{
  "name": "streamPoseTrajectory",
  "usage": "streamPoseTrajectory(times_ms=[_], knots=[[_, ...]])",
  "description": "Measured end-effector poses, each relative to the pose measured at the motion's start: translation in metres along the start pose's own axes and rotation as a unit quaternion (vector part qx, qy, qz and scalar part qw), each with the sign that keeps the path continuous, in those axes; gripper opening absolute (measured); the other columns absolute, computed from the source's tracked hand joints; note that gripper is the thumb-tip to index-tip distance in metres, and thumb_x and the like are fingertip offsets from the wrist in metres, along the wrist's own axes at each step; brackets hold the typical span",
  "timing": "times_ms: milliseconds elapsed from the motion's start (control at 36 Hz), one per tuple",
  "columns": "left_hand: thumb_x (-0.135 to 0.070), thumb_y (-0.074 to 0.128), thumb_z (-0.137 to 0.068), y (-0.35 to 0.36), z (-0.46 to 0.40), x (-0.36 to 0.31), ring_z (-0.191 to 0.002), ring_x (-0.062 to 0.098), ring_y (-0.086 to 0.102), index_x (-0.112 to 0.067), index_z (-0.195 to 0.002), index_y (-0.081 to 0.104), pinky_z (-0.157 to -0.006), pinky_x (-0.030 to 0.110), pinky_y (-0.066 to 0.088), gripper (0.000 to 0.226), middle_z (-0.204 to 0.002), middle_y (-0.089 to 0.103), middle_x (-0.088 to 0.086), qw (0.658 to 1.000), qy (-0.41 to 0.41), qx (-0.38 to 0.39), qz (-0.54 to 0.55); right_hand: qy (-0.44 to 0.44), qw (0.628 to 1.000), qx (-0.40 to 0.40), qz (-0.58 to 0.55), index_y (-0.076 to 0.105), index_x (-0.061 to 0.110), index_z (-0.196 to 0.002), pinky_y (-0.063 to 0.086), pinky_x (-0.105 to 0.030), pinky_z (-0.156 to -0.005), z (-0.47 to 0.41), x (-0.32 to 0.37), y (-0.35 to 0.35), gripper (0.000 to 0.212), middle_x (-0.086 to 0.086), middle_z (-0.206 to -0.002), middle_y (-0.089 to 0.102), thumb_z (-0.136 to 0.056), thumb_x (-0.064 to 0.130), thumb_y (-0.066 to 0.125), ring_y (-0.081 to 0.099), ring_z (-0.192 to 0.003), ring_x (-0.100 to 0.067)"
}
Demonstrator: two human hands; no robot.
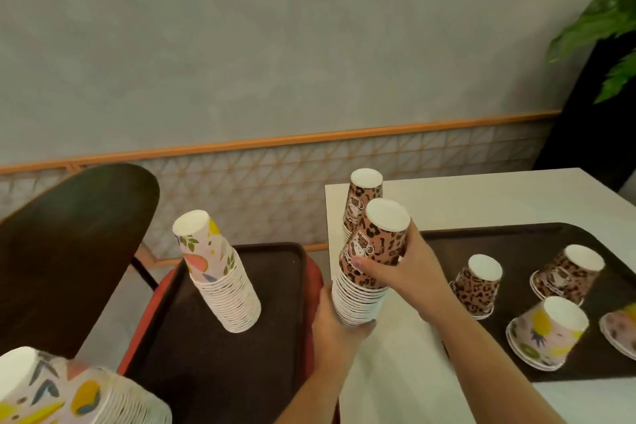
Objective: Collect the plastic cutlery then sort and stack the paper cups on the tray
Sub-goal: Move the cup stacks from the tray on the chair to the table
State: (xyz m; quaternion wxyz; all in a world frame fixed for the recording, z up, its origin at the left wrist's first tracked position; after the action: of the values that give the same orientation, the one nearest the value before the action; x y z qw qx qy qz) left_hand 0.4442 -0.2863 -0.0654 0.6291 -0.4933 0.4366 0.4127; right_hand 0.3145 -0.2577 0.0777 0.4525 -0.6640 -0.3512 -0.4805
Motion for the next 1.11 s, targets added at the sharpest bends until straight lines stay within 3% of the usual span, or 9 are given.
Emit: streamPoseTrajectory(times_ms=[83,222,306,472,583,722,861,1000,1111], knots=[[-0.012,0.086,-0.056,0.024,-0.005,0.000,-0.085,-0.005,0.056,-0.042,-0.106,0.041,-0.071,0.007,0.045,0.074,-0.093,0.056,-0.027,1.000,-0.002,0.020,0.010,0.011,1.000,-0.017,0.010,0.042,0.038,-0.107,0.043,-0.020,-0.081,-0.008,-0.015,-0.017,0.067,0.014,-0.107,0.059,-0.058,0.025,0.085,0.056,-0.102,-0.004],[-0.021,0.085,-0.049,0.055,-0.014,0.007,-0.100,0.012,0.064,-0.035,-0.117,0.047,-0.086,0.034,0.054,0.080,-0.106,0.065,-0.016,0.999,-0.008,0.037,0.012,0.026,0.999,-0.027,0.033,0.042,0.032,-0.113,0.044,-0.017,-0.079,-0.021,-0.034,-0.035,0.069,0.013,-0.106,0.058,-0.060,0.026,0.085,0.055,-0.097,0.000],[-0.014,0.086,-0.057,0.069,-0.021,0.005,-0.098,0.011,0.062,-0.028,-0.124,0.045,-0.085,0.025,0.051,0.080,-0.103,0.062,-0.017,0.999,-0.005,0.043,0.002,0.021,0.998,-0.028,0.048,0.042,0.027,-0.119,0.042,-0.009,-0.071,-0.029,-0.040,-0.041,0.072,0.013,-0.108,0.056,-0.061,0.026,0.085,0.053,-0.091,0.006],[-0.016,0.086,-0.056,0.088,-0.032,0.000,-0.110,0.014,0.059,-0.028,-0.129,0.042,-0.096,0.035,0.050,0.086,-0.117,0.061,-0.011,0.999,-0.008,0.040,0.011,0.015,0.997,-0.026,0.070,0.036,0.034,-0.113,0.039,-0.001,-0.066,-0.042,-0.052,-0.046,0.071,0.018,-0.104,0.052,-0.062,0.027,0.084,0.051,-0.092,0.007],[-0.014,0.085,-0.062,0.097,-0.036,-0.007,-0.112,0.010,0.055,-0.025,-0.133,0.040,-0.096,0.023,0.047,0.084,-0.120,0.056,-0.013,0.999,0.006,0.037,0.004,0.010,0.998,-0.035,0.060,0.035,0.034,-0.114,0.041,0.000,-0.064,-0.048,-0.058,-0.052,0.070,0.026,-0.100,0.049,-0.063,0.026,0.083,0.049,-0.087,0.016],[-0.016,0.082,-0.067,0.103,-0.037,-0.010,-0.115,0.013,0.056,-0.023,-0.136,0.038,-0.096,0.023,0.047,0.082,-0.126,0.058,-0.007,0.999,0.005,0.034,-0.006,-0.006,0.998,-0.038,0.048,0.036,0.036,-0.116,0.042,0.002,-0.070,-0.050,-0.065,-0.057,0.070,0.029,-0.104,0.050,-0.065,0.026,0.081,0.052,-0.094,0.012],[-0.014,0.080,-0.070,0.100,-0.031,-0.009,-0.121,0.013,0.051,-0.019,-0.137,0.038,-0.100,0.026,0.045,0.080,-0.130,0.054,-0.007,0.999,-0.001,0.030,-0.033,-0.025,0.997,-0.044,0.061,0.035,0.033,-0.128,0.043,-0.012,-0.087,-0.048,-0.063,-0.059,0.080,0.017,-0.120,0.052,-0.064,0.029,0.082,0.051,-0.109,-0.001],[-0.014,0.076,-0.073,0.074,-0.015,-0.010,-0.119,0.011,0.049,-0.022,-0.137,0.038,-0.103,0.035,0.043,0.075,-0.128,0.047,-0.010,0.998,0.016,0.003,-0.063,-0.096,0.980,-0.150,0.091,0.031,0.025,-0.138,0.031,0.001,-0.088,-0.031,-0.034,-0.062,0.091,0.012,-0.135,0.036,-0.062,0.040,0.079,0.032,-0.122,0.003],[-0.013,0.068,-0.078,0.035,0.002,-0.026,-0.111,0.006,0.049,-0.036,-0.121,0.041,-0.098,0.030,0.045,0.056,-0.123,0.048,-0.012,0.991,0.086,-0.036,-0.096,-0.180,0.955,-0.203,0.119,0.035,0.022,-0.134,0.034,-0.025,-0.104,-0.013,-0.005,-0.047,0.082,0.008,-0.132,0.037,-0.067,0.050,0.074,0.036,-0.126,-0.007]])
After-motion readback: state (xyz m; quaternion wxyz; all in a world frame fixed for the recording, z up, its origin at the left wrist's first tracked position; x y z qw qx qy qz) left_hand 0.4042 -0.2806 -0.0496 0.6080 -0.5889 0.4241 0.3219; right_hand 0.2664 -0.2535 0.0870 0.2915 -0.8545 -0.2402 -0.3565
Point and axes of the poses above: each hand's wrist, its own z-axis away from the middle knuckle, its own y-axis out of the palm, x = y × z, the point moved 6 cm from there along -z, towards the middle knuckle
